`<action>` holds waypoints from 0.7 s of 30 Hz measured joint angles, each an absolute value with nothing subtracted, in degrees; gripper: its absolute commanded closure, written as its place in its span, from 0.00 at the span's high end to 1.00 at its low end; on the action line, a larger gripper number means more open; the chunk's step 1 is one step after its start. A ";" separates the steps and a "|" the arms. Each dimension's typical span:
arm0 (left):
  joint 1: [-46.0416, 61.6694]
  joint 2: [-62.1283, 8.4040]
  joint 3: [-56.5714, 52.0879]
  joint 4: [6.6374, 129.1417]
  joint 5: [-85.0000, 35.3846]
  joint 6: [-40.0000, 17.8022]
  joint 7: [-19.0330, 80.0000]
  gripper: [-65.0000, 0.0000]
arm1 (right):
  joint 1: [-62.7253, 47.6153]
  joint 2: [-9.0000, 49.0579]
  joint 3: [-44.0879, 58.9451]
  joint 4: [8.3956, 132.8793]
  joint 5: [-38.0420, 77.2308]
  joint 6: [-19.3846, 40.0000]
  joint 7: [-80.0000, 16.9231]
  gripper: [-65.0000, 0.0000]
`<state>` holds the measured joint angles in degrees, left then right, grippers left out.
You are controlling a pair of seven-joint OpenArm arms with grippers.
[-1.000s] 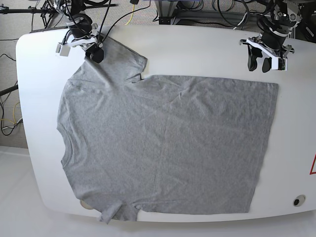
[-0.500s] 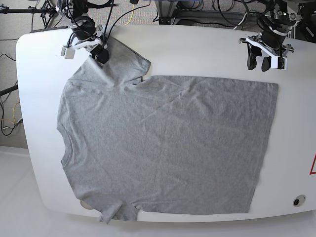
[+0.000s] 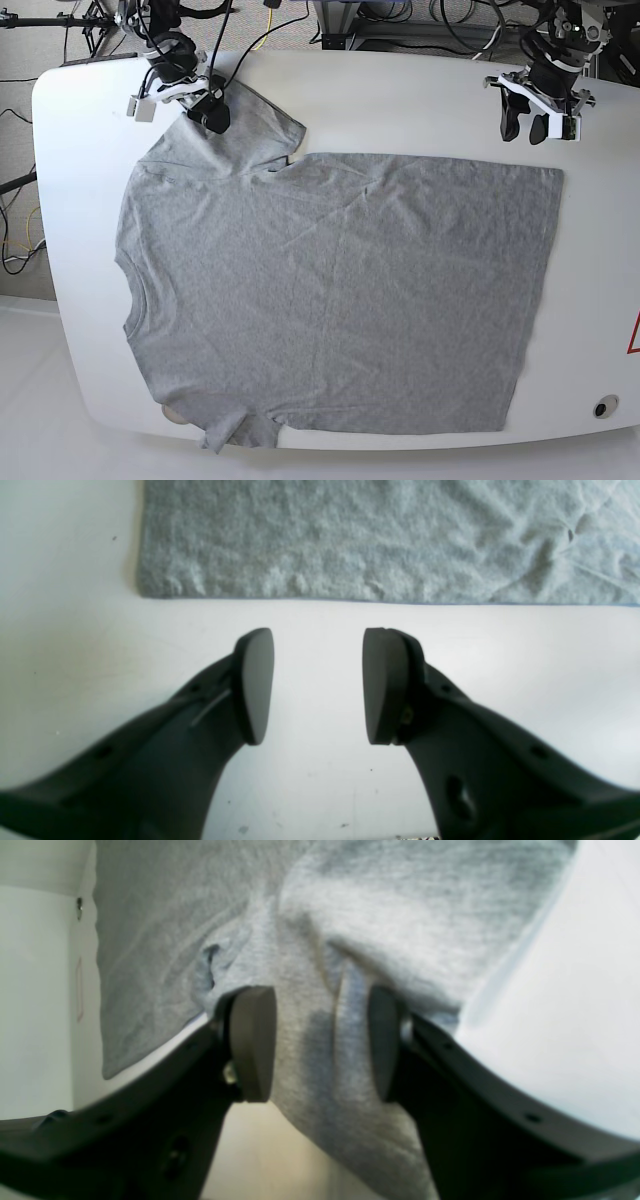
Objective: Fold the T-shirt properly
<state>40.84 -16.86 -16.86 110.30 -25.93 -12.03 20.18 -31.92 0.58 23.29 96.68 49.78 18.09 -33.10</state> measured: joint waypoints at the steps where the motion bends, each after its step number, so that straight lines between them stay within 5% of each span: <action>1: 40.77 -16.84 -16.86 110.30 -25.93 -12.03 20.21 0.41 | -31.92 0.58 23.38 96.71 49.76 18.06 -33.12 0.48; 21: 40.29 -16.86 -16.86 110.02 -25.98 -12.03 20.14 0.41 | -31.64 0.51 25.39 97.06 48.86 18.06 -33.52 0.43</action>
<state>40.29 -16.86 -16.86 110.02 -25.98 -12.03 20.14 -31.64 0.51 25.39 97.06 48.86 18.06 -33.52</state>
